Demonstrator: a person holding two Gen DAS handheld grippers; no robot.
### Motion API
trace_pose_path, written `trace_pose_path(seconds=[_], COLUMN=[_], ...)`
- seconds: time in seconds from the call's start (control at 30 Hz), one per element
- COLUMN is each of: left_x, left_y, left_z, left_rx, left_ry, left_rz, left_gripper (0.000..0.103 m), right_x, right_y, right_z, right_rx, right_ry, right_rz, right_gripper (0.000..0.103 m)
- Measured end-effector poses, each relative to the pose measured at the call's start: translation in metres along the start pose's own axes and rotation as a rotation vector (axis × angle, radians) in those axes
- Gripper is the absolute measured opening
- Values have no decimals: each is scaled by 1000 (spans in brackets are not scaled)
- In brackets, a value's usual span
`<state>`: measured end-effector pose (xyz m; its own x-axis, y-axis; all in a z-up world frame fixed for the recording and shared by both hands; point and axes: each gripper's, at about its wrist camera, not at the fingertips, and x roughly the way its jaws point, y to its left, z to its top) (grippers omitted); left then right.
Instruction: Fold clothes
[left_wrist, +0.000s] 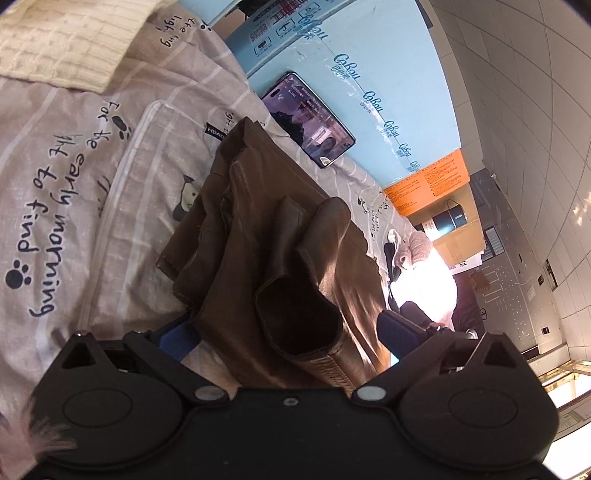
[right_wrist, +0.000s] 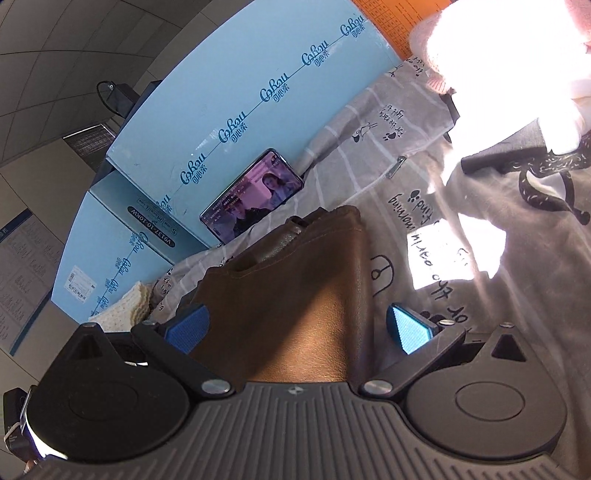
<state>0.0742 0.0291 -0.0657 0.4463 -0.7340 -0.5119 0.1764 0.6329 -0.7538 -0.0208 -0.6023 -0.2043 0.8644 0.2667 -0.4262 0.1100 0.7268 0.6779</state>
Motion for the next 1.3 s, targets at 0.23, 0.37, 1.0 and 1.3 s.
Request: trace_pose_path(seconds=[0.23, 0.37, 1.0, 1.3], left_x=[6, 5, 43, 39], left_y=[-4, -13, -13, -6], left_z=[-2, -9, 11, 14], left_rx=[83, 150, 196, 134], left_ry=[-44, -55, -151, -177], left_rz=[65, 140, -60, -188], left_gripper=[103, 103, 100, 101], right_x=[10, 15, 42, 44], right_y=[0, -2, -5, -9], right_z=[8, 15, 28, 28], right_rx=[3, -12, 15, 23], right_ry=[33, 29, 44, 37], right_rz=[18, -1, 10, 45], right_gripper=[103, 102, 69, 61])
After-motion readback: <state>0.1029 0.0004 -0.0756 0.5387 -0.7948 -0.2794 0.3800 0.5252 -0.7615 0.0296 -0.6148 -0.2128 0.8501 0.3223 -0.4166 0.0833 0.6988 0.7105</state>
